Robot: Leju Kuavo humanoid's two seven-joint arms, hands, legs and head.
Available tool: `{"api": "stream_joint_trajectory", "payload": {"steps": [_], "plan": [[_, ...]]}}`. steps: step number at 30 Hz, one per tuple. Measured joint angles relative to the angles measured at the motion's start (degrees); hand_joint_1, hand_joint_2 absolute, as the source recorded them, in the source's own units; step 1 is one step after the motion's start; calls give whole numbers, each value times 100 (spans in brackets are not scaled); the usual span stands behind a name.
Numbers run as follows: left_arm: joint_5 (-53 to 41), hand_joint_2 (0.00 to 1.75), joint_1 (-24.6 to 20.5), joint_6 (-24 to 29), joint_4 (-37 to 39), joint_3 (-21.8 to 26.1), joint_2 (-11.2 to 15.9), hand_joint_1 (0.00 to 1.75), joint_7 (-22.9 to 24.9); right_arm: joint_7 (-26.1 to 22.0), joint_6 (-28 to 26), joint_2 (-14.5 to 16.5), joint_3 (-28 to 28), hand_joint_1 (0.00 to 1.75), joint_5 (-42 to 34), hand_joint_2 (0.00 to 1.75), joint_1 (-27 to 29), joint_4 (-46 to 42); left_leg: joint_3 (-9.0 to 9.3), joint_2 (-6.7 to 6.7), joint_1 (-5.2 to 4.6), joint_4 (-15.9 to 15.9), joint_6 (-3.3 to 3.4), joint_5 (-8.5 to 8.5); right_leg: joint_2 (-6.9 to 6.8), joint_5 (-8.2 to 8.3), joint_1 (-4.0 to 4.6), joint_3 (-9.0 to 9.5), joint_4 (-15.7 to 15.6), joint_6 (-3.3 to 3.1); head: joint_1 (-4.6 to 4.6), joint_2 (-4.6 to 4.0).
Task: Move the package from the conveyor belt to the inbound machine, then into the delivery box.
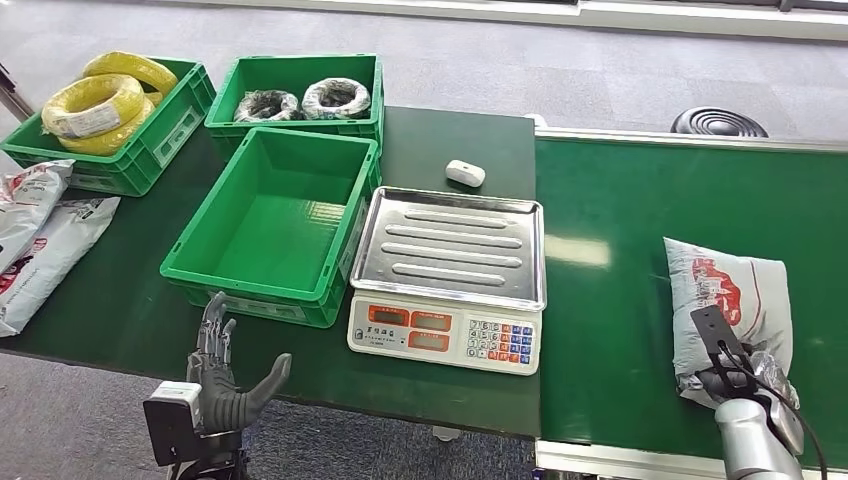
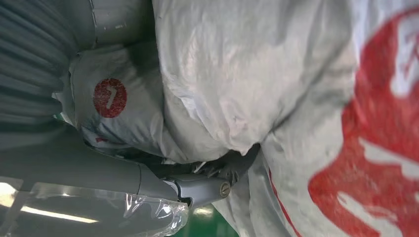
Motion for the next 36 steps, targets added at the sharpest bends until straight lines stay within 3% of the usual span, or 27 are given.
{"api": "stream_joint_trajectory", "payload": {"steps": [5,9,12,14,16,19,22,25,27,28,31,34,36], "plan": [[-58,175,95,45,-181,133,-34,0,21,-262,-376,2,78,175,-220,175,-275,200,0,-3,0,0,3,3,1,6,-1,3,0,3,-1,0],[-135,175,168,164,-390,251,-40,0,-78,-1554,-820,109,-114,175,-1328,175,-403,173,-12,-19,-1,0,3,12,-8,10,-1,-7,1,6,-3,0],[-148,175,154,197,-504,321,-39,0,-190,-2262,-7,215,-453,175,-2807,175,-575,10,-23,-38,0,0,3,22,-27,10,-1,-17,2,6,-2,0],[-144,175,102,205,-537,368,-38,0,-283,-2447,1016,316,-718,175,-4149,175,-672,-171,-31,-48,0,0,3,26,-34,10,-1,-23,3,6,-3,0],[-141,175,48,214,-564,403,-36,0,-356,-2475,1688,415,-879,175,-5175,175,-741,-351,-35,-54,0,0,3,28,-43,10,-1,-26,3,6,-3,0],[-134,175,6,230,-601,428,-33,0,-429,-2537,1919,528,-973,175,-5840,175,-827,-569,-42,-68,0,0,4,30,-59,8,-1,-28,3,7,-2,0],[-114,175,-10,271,-699,474,-30,0,-497,-2879,1519,699,-921,175,-6218,175,-847,-956,-58,-81,-1,1,5,34,-67,9,-2,-37,5,7,-2,0],[-81,175,-36,292,-899,537,-29,0,-524,-3279,247,984,-511,175,-5812,175,-767,-1873,-65,-82,-2,1,3,37,-66,10,-3,-48,6,7,-2,0],[-34,175,-82,257,-1029,568,-28,0,-529,-3384,-497,1143,-9,175,-4988,175,-659,-2593,-68,-74,-1,1,3,38,-61,11,-2,-55,7,5,-1,0],[-4,175,-132,223,-1077,585,-27,0,-530,-3361,-620,1189,319,175,-4478,175,-618,-2898,-69,-64,-1,1,2,37,-53,12,-1,-60,8,3,-2,0],[55,175,-386,47,-1130,648,-27,0,-530,-3159,-174,1234,1395,175,-3299,175,-634,-3423,-65,-31,4,0,-1,38,-26,17,5,-68,11,-5,-3,0],[53,175,-679,-107,-1101,697,-27,0,-530,-2996,601,1248,2353,175,-2746,175,-737,-3468,-64,-35,7,0,-10,48,-29,20,8,-69,12,-9,-3,0],[38,175,-803,-153,-1077,716,-26,0,-529,-2945,800,1268,2840,175,-2529,175,-763,-3418,-75,-65,8,0,-12,59,-57,20,8,-70,13,-9,-2,0]]}}
